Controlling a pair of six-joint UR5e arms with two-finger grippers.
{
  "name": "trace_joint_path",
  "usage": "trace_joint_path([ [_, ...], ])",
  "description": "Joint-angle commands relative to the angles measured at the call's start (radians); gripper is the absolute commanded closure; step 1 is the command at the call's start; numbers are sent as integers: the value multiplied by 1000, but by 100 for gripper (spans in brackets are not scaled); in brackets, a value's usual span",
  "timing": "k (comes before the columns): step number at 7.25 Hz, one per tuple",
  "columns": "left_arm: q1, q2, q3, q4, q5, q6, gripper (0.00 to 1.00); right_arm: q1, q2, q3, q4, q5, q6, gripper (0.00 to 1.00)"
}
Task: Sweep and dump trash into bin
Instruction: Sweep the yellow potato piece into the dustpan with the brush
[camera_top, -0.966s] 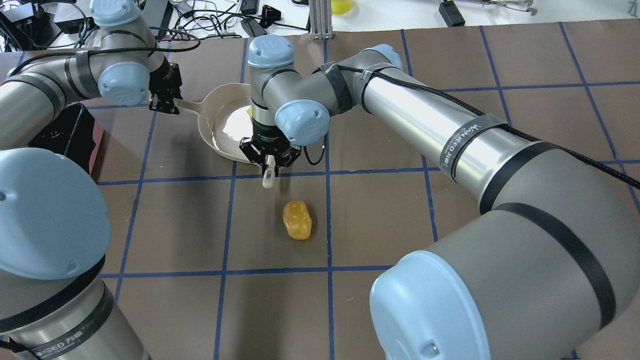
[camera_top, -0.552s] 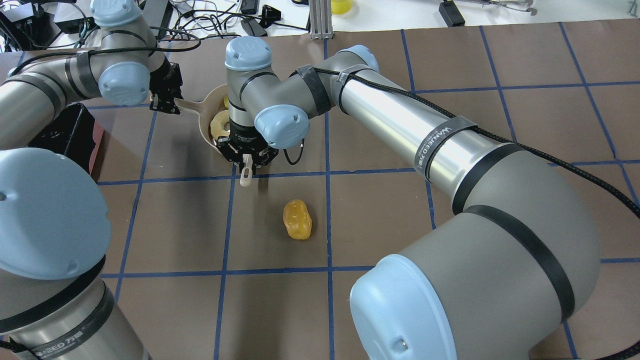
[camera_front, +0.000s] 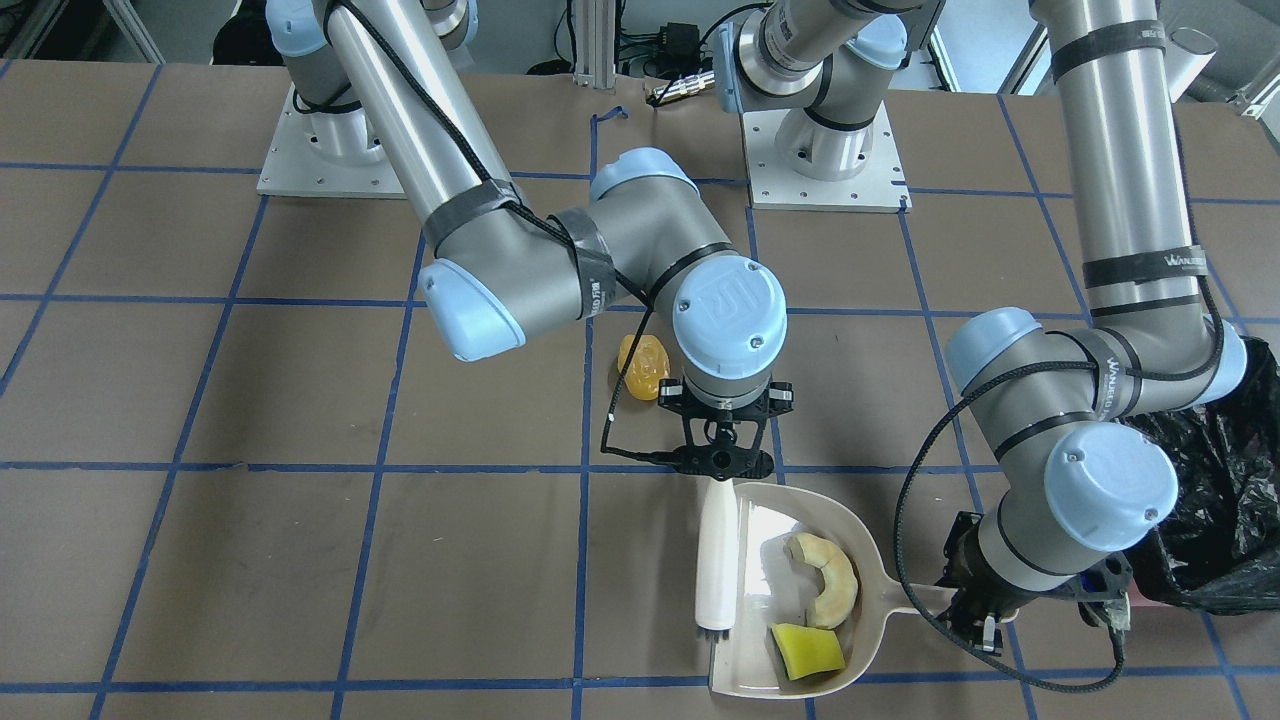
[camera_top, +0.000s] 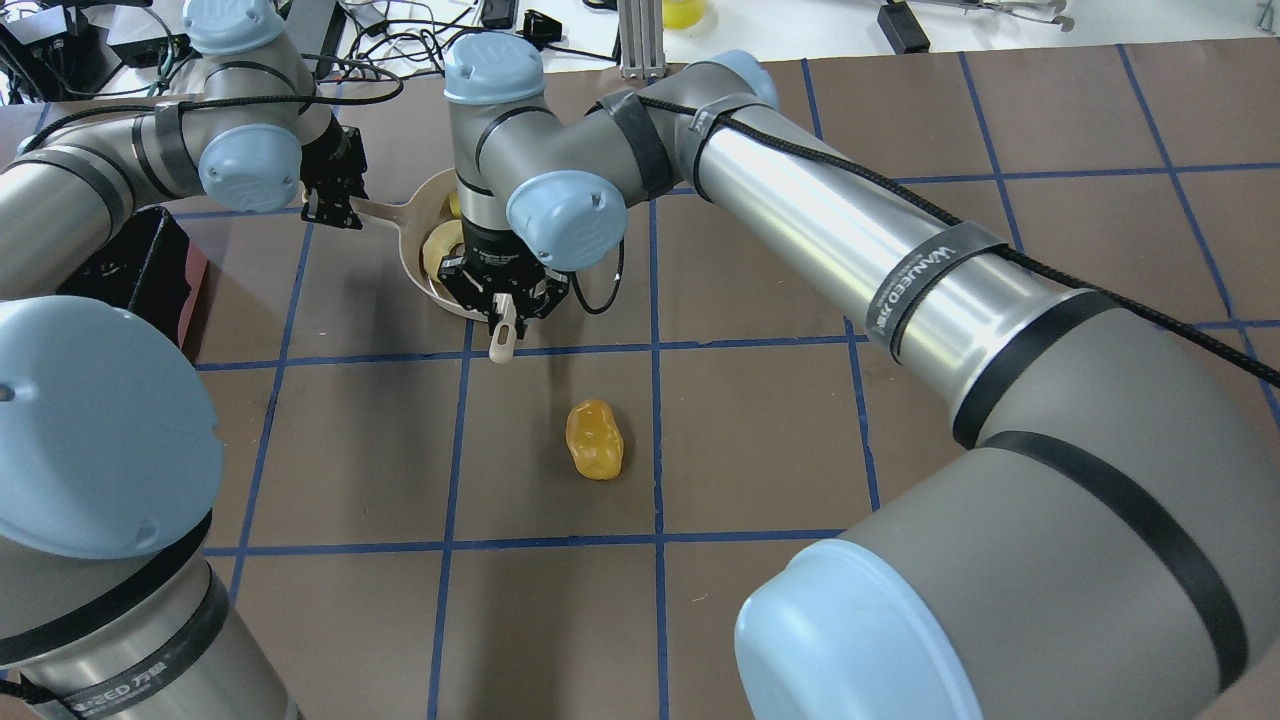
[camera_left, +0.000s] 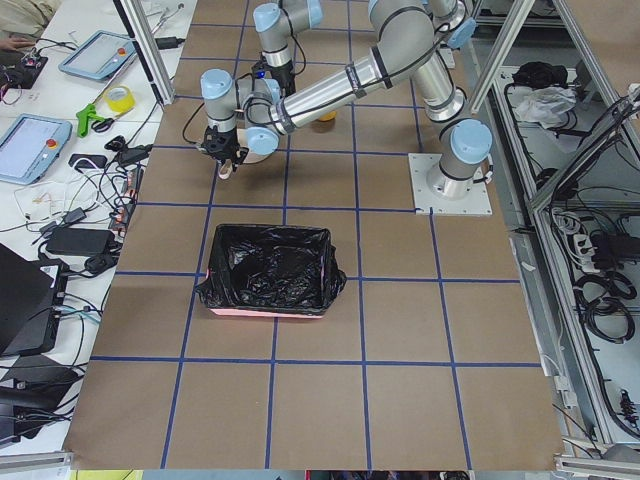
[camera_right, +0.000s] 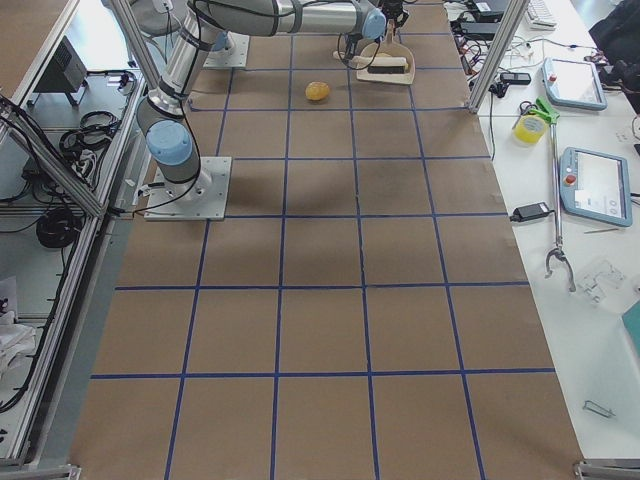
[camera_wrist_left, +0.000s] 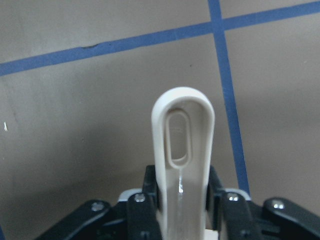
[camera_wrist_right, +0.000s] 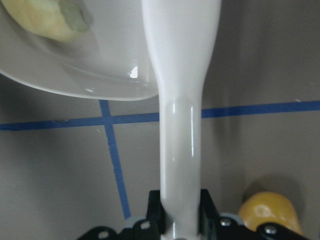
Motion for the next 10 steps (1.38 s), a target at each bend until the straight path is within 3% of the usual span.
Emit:
trace_joint_path([
  [1,0,26,-5,-6,-2,4,100,-46,-92,25,207,-77,-21,82],
  [2,0,44,-25,-14,-23,4,100,-54,-129,77,239,-173,-118,82],
  [3,-2,75,-69,-14,-25,13,100,-57,-194,161,278,-200,-165,84],
  [7,6,234,-285,5,-23,62,100,-81,-501,629,186,-183,-198,93],
  [8,9,271,-346,38,-21,74,100,-74,-538,701,156,-177,-143,96],
  [10,27,325,-475,132,-20,113,100,-14,-534,734,103,-90,21,97],
])
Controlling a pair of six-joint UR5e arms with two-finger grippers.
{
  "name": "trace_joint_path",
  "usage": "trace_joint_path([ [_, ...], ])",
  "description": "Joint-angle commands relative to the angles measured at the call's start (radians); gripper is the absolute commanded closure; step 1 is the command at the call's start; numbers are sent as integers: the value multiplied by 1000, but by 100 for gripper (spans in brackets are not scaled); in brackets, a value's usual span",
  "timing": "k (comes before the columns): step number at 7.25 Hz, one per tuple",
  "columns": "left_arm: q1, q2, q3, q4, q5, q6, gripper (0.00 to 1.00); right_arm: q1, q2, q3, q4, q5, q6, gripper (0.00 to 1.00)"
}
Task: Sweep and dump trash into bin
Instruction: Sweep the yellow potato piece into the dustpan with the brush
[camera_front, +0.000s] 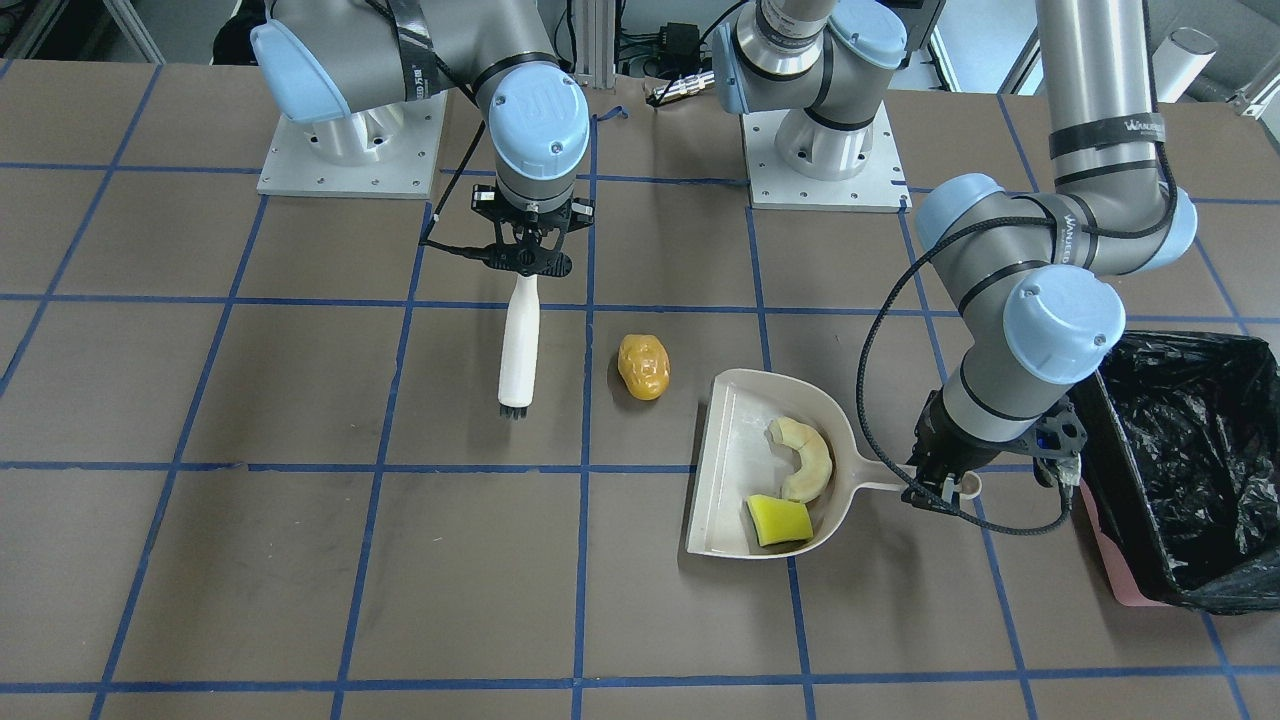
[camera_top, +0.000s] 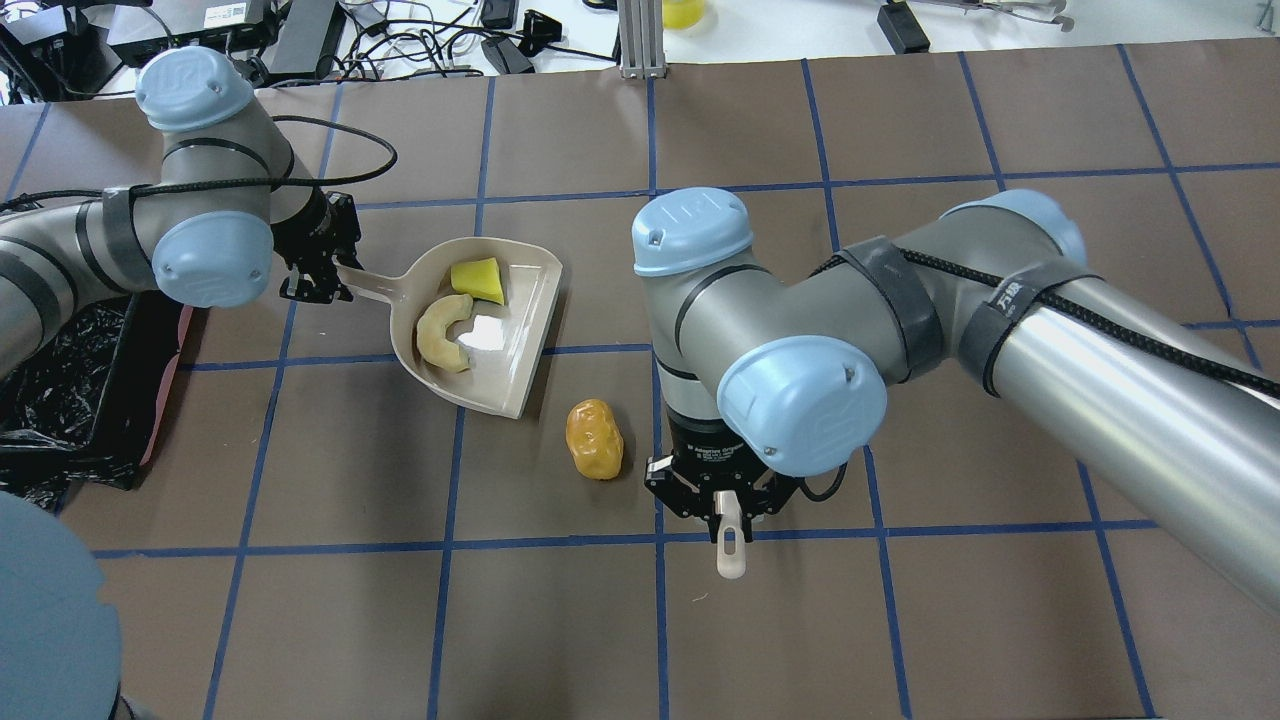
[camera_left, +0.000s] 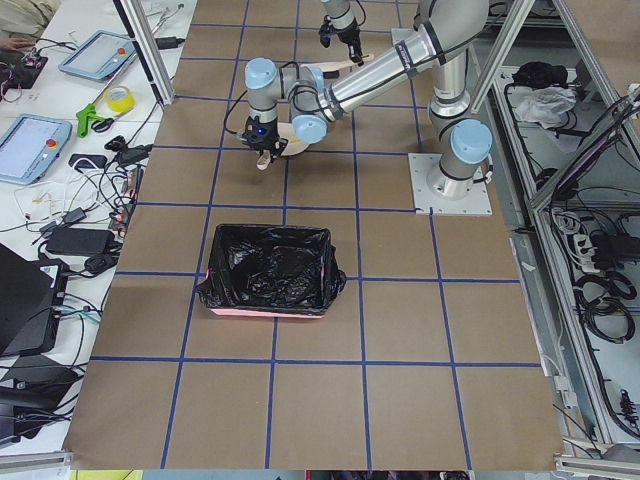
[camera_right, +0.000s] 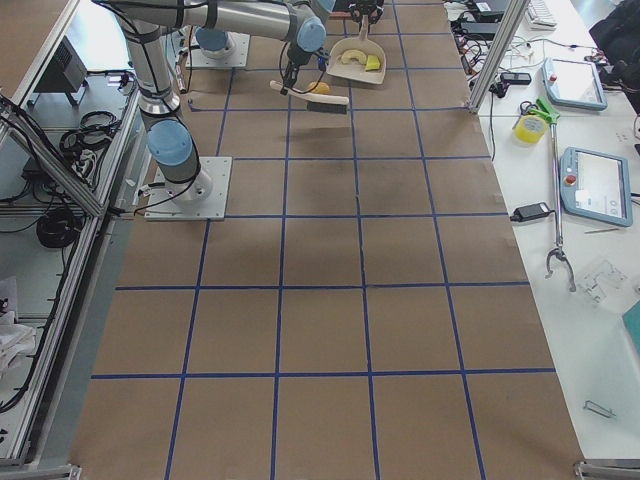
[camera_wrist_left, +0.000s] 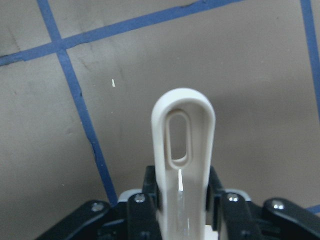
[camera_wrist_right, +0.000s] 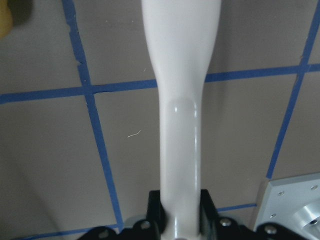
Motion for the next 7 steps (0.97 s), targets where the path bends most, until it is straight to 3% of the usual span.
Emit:
trace_joint_path([
  [1,22,56,-149,119,1,32,100,103,28,27,-75,52,202,100],
  [5,28,145,-217,77,11,18,100,229,200,12,-347,126,492,100],
  [7,31,167,-260,86,9,16,100,231,263,-90,-375,185,496,100],
])
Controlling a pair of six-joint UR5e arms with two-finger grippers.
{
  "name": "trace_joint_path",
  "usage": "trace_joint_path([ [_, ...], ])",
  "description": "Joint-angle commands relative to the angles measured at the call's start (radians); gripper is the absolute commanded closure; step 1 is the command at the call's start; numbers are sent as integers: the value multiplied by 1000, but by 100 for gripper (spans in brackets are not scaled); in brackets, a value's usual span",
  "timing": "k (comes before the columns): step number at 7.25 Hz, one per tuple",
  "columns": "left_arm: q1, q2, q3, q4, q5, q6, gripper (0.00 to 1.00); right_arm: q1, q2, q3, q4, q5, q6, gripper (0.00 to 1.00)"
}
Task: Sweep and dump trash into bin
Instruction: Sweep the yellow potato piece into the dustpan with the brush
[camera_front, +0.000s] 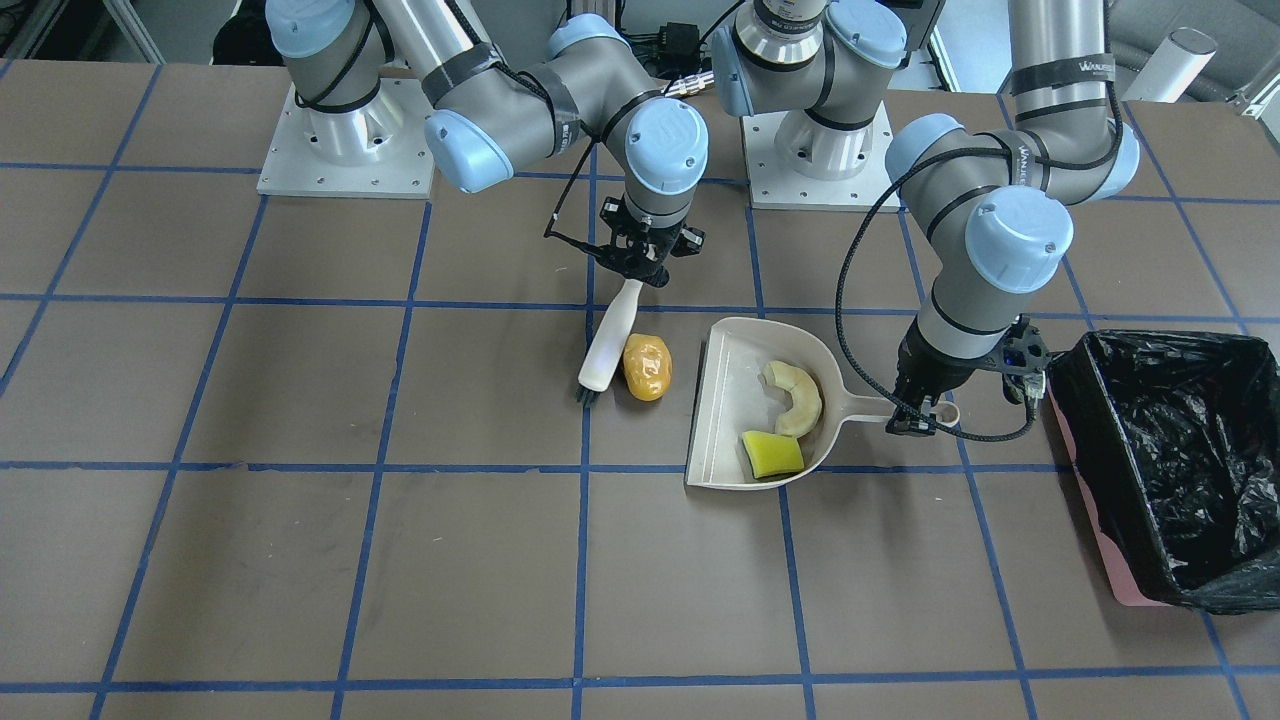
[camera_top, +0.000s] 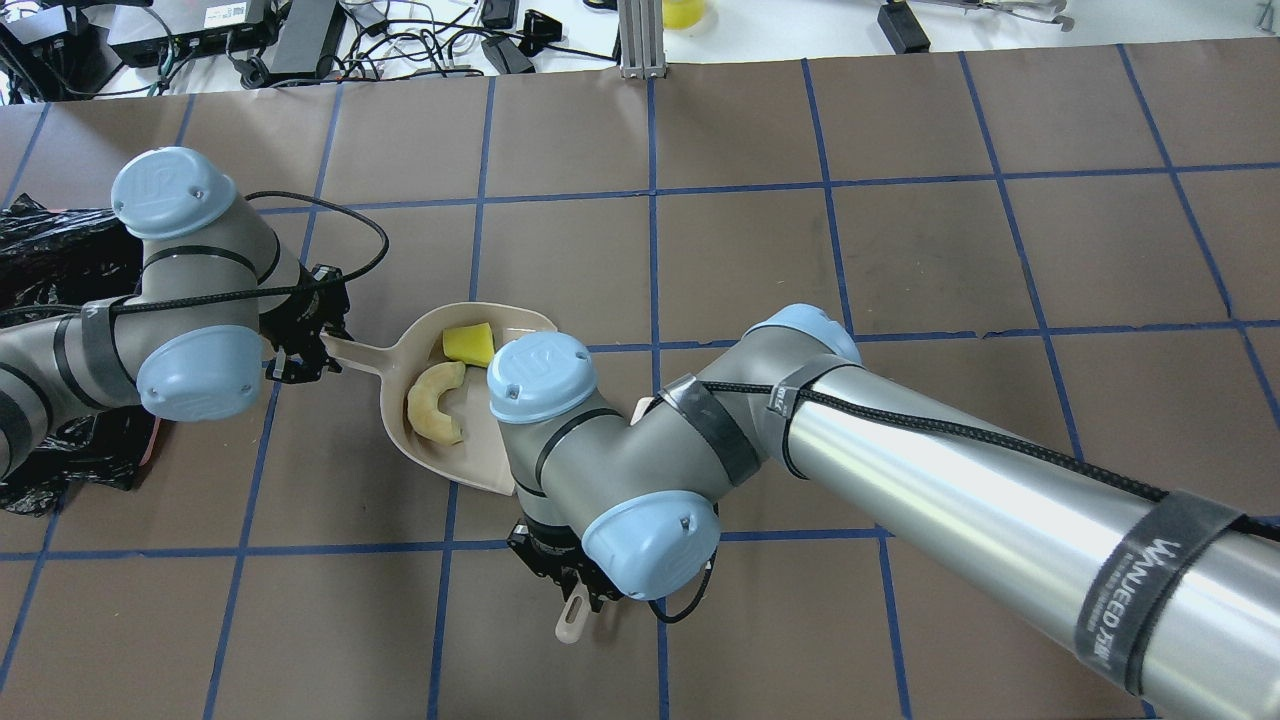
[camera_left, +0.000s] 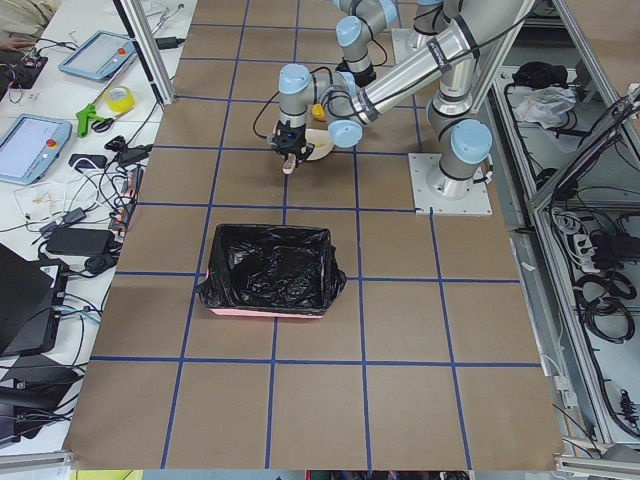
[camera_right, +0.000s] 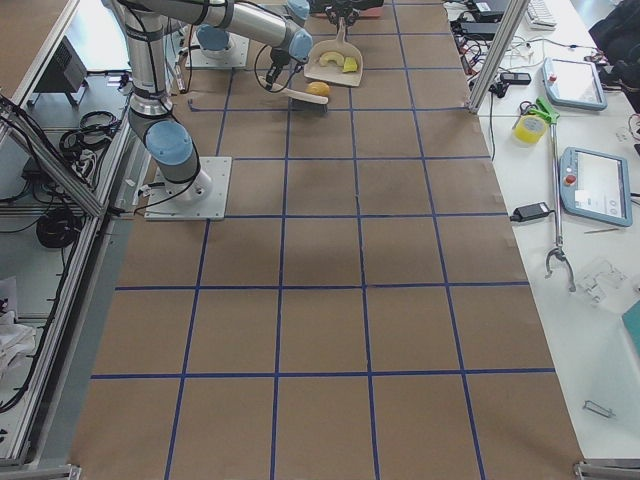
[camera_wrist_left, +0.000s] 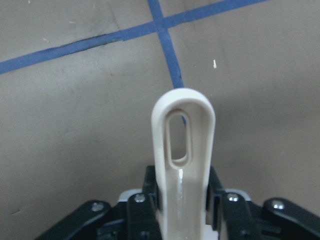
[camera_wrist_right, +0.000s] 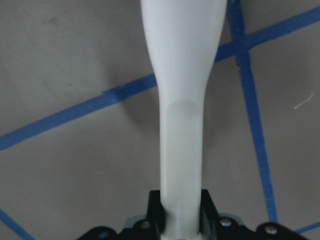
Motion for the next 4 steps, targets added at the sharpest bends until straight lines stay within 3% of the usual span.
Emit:
trace_joint_path([
  [1,3,19,-31,1,0,-1,100,16,105,-147,-17,31,11,100],
  [4,3,19,-33,2,2,0,100,36,224,-343,-28,86,-6,100],
])
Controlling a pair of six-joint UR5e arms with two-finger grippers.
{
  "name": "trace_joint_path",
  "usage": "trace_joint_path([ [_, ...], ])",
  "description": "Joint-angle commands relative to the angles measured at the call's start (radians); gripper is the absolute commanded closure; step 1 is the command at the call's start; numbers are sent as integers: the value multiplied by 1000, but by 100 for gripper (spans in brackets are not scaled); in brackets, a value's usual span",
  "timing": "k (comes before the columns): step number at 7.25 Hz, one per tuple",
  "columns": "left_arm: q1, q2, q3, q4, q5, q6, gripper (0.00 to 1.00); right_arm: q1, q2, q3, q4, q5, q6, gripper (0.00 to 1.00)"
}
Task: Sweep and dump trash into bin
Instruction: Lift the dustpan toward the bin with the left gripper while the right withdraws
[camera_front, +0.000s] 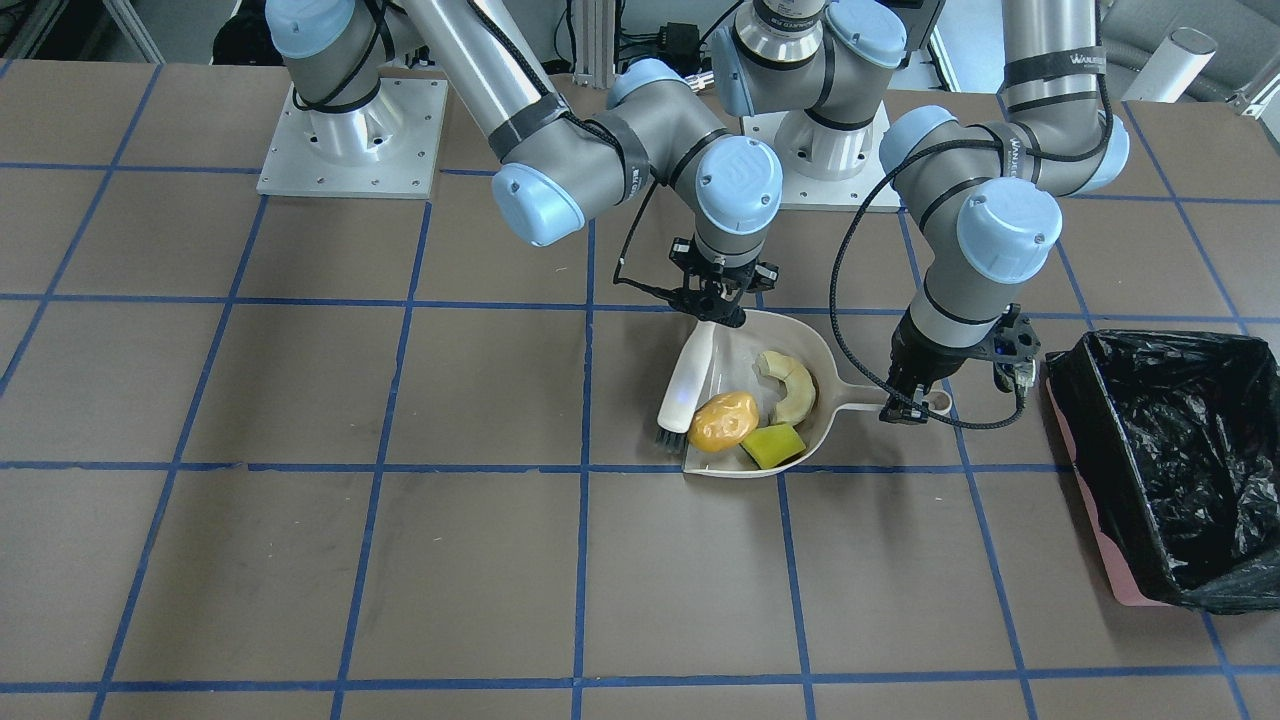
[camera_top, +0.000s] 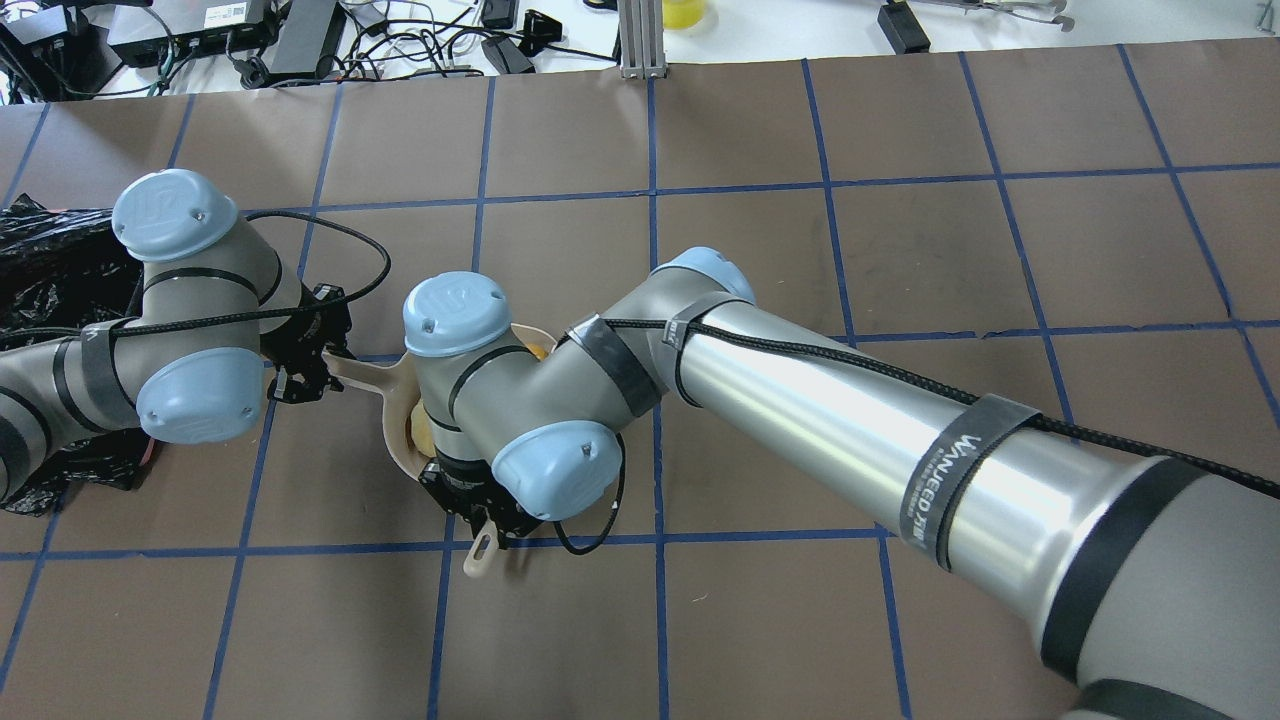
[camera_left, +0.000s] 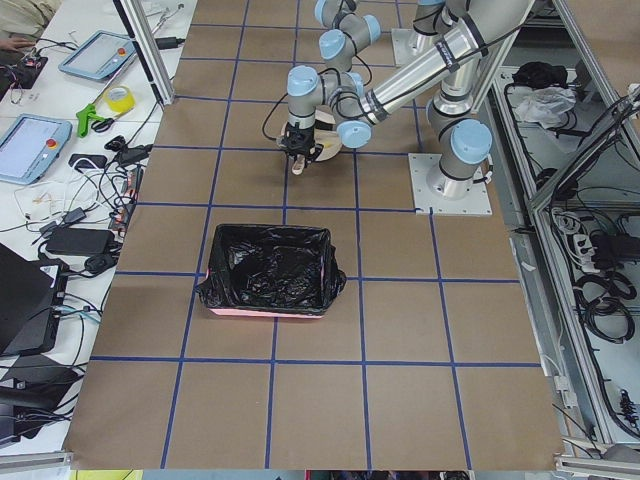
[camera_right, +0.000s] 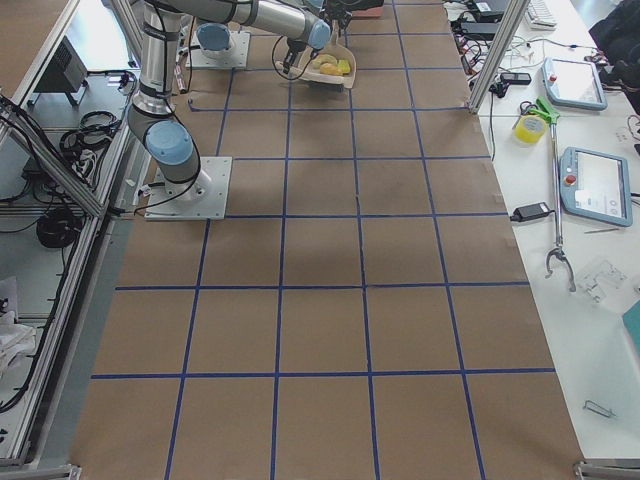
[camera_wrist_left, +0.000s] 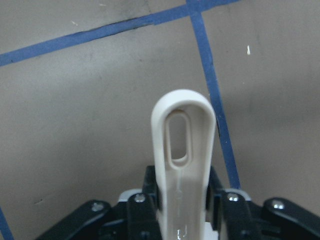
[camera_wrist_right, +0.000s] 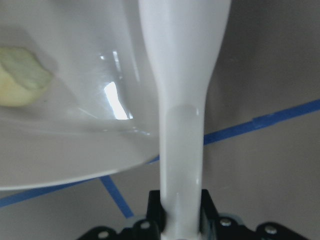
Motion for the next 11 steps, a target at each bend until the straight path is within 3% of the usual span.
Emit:
trace_joint_path([
  [1,2,1,-1,1,1,6,100,4,70,-119,-1,25,-14,100],
  [7,29,6,5,1,-11,13,100,-49,-30,-113,292,-162,-228,100],
  [9,34,23,8,-5,-41,15,100,-159,-92,-109,399,-213,-367,99],
  [11,95,35,31,-18,-155,20,100,-282,-129,-107,438,-249,-496,99],
])
